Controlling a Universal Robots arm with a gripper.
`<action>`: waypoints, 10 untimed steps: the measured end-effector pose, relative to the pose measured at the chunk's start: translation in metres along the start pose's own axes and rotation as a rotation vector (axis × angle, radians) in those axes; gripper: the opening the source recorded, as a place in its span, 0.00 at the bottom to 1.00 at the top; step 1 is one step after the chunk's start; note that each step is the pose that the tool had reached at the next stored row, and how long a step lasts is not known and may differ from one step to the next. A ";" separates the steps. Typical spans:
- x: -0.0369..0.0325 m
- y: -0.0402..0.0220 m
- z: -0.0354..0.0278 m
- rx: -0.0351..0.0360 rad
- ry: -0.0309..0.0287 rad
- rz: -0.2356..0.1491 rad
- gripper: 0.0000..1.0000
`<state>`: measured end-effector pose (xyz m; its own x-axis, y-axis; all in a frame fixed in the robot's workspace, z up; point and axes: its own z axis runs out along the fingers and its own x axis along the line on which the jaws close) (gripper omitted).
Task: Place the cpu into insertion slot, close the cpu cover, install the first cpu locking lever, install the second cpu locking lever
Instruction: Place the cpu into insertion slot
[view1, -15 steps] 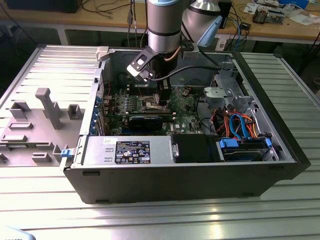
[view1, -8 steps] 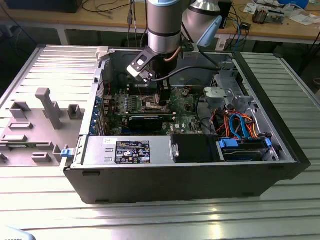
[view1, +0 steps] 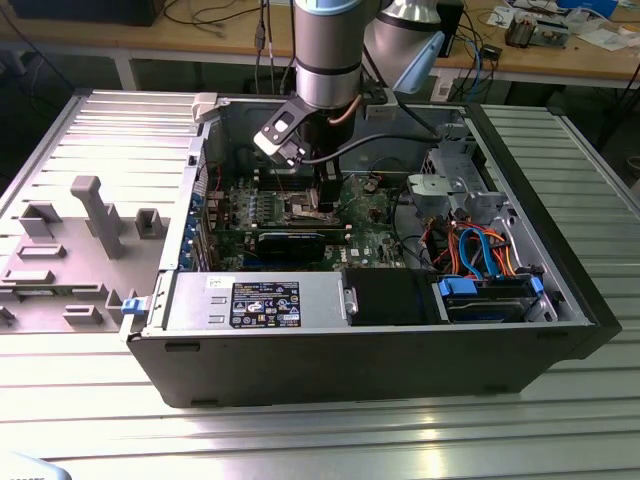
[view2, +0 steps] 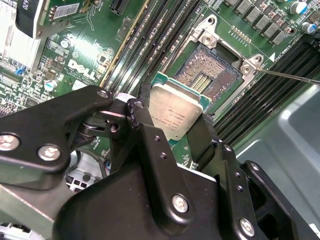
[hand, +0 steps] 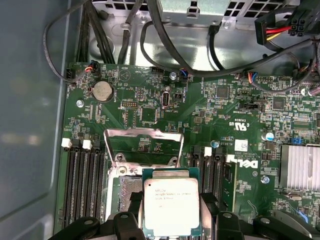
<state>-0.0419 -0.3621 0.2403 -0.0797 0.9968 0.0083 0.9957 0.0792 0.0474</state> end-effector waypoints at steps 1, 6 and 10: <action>0.0000 0.0000 0.0001 0.0000 0.0001 0.000 0.54; 0.0004 -0.0002 0.0040 0.0000 0.0000 0.000 0.54; 0.0013 -0.0001 0.0042 -0.0001 0.0001 0.000 0.54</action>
<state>-0.0419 -0.3607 0.2361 -0.0796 0.9968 0.0084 0.9957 0.0792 0.0475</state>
